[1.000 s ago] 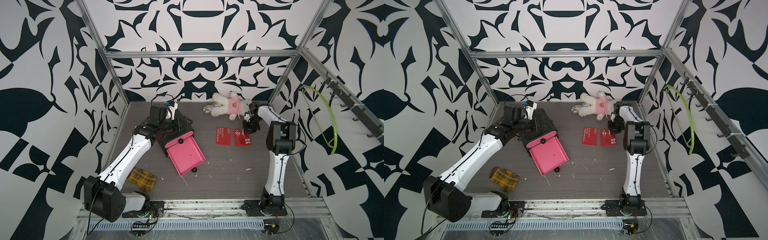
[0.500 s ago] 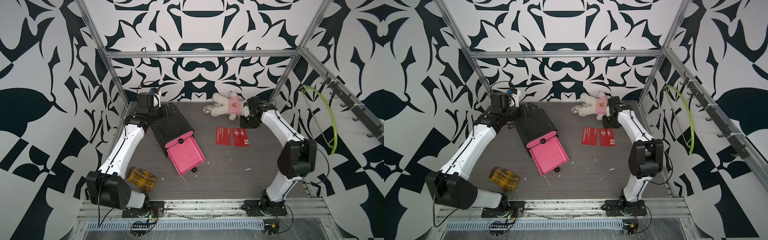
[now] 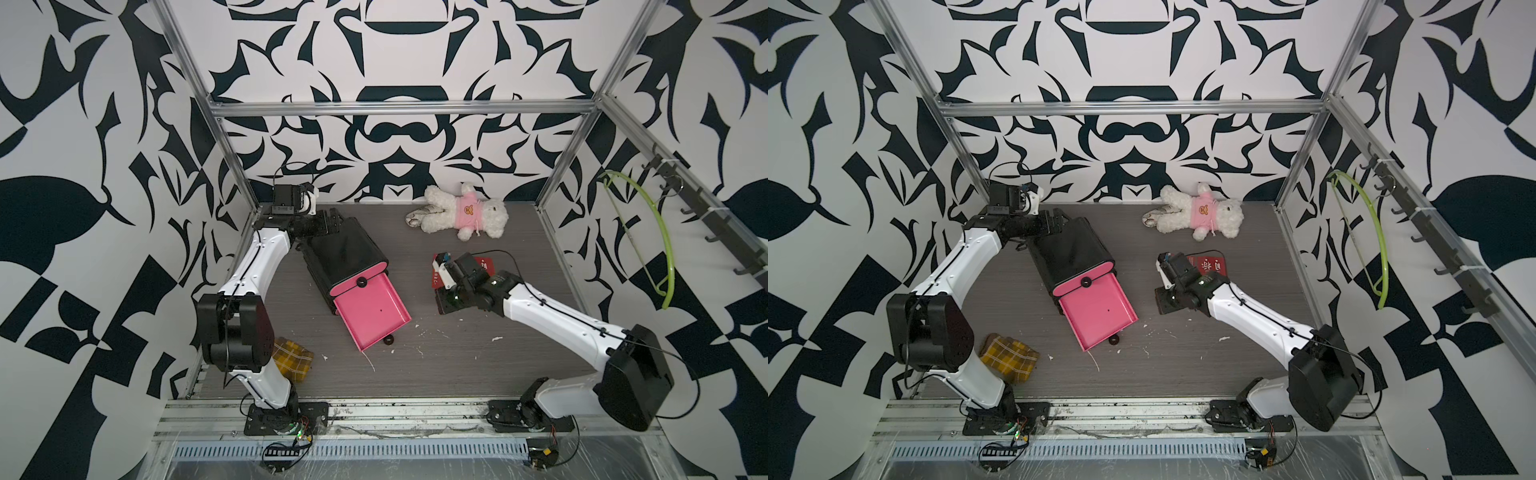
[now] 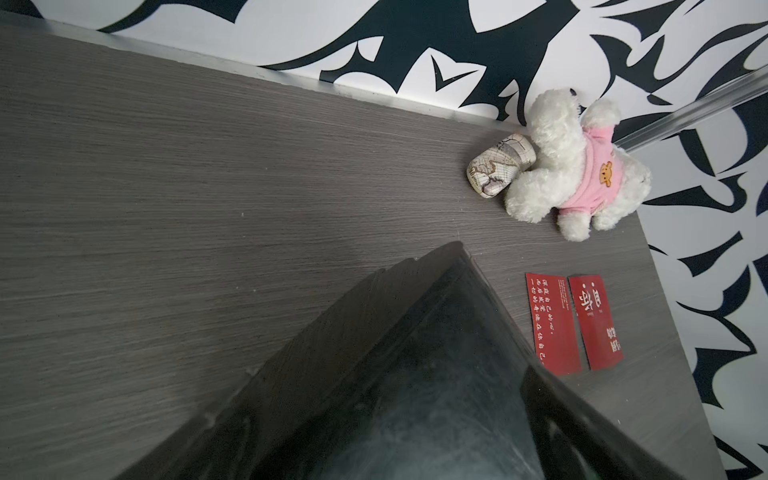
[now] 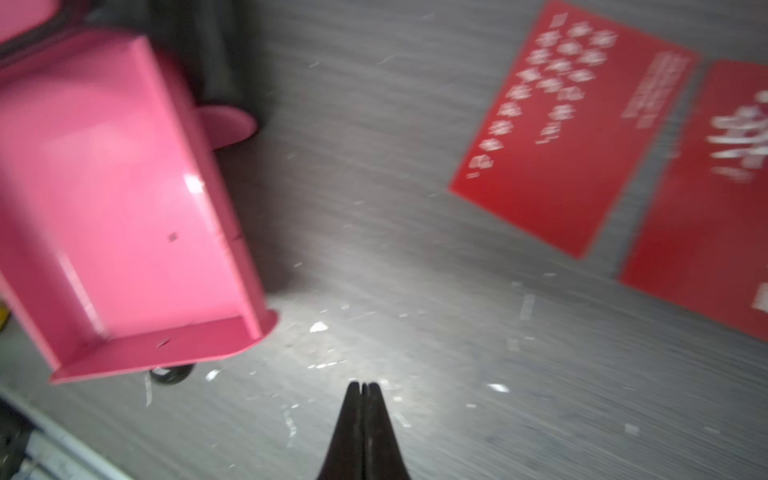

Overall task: Take the postcards out of the drawer
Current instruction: Place the postcard at the center of the board, then close the drawer in the storage box.

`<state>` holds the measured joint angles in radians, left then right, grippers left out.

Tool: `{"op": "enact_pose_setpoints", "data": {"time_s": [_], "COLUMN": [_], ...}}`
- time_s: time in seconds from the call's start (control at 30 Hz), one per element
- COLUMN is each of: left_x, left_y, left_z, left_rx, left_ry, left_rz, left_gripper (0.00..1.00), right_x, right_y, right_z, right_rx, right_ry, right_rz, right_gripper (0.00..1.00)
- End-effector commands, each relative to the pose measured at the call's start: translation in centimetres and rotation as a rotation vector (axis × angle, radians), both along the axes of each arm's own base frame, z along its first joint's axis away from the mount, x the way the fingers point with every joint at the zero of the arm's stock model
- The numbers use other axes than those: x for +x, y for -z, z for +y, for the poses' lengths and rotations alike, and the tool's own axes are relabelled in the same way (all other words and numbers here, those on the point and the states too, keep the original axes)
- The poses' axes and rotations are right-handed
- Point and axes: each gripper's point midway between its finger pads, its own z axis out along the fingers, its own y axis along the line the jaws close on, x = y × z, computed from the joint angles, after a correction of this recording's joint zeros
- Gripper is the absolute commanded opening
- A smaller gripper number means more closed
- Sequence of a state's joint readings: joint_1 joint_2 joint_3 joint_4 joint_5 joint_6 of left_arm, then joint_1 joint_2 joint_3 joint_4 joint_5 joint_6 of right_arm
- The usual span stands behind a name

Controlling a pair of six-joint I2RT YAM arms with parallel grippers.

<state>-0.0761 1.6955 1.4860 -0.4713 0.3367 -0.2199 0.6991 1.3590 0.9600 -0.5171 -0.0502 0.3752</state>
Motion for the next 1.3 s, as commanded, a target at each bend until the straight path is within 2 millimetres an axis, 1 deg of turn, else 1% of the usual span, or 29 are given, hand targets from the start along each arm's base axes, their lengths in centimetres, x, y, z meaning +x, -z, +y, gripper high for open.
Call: {"op": "enact_pose_setpoints", "data": {"time_s": [0.0, 0.17, 0.27, 0.33, 0.53, 0.7, 0.73, 0.8, 0.9, 1.03, 1.1, 1.27], "left_x": [-0.5, -0.9, -1.4, -1.8, -3.1, -3.2, -3.3, -3.3, -3.3, -3.4, -3.5, -3.6], "left_y": [1.6, 2.9, 3.7, 4.3, 5.8, 6.7, 6.8, 7.0, 7.3, 7.5, 7.6, 7.9], "left_z": [-0.9, -1.3, -1.4, -1.4, -1.5, -1.6, -1.7, -1.9, -2.0, -2.3, -2.5, -2.7], "left_rx": [-0.048, -0.066, -0.072, -0.074, -0.087, -0.092, -0.096, -0.104, -0.107, -0.112, -0.110, -0.111], "left_ry": [0.058, 0.078, 0.082, 0.080, 0.079, 0.084, 0.086, 0.092, 0.096, 0.106, 0.114, 0.120], "left_rz": [0.081, 0.131, 0.166, 0.192, 0.255, 0.286, 0.292, 0.302, 0.308, 0.317, 0.323, 0.332], "left_gripper": [0.95, 0.90, 0.87, 0.87, 0.86, 0.86, 0.82, 0.81, 0.81, 0.79, 0.79, 0.78], "right_x": [-1.0, -4.0, -5.3, -5.7, -5.5, -4.2, -3.9, -3.4, -3.0, -2.3, -1.5, -1.1], "right_y": [-0.3, 1.7, 3.1, 3.8, 4.5, 4.5, 4.4, 4.5, 4.0, 1.9, 0.6, -1.1], "right_z": [2.7, 6.2, 7.5, 8.2, 10.4, 11.1, 11.1, 11.0, 11.6, 12.8, 12.8, 12.9], "right_rx": [0.080, 0.122, 0.106, 0.100, 0.173, 0.176, 0.174, 0.169, 0.200, 0.257, 0.261, 0.296], "right_ry": [-0.001, -0.089, -0.120, -0.127, -0.123, -0.098, -0.094, -0.075, -0.077, -0.081, -0.057, -0.049], "right_rz": [-0.042, -0.010, -0.001, -0.009, -0.059, -0.147, -0.165, -0.196, -0.225, -0.294, -0.348, -0.389], "right_gripper": [0.00, 0.00, 0.00, 0.00, 0.00, 0.00, 0.00, 0.00, 0.00, 0.00, 0.00, 0.00]}}
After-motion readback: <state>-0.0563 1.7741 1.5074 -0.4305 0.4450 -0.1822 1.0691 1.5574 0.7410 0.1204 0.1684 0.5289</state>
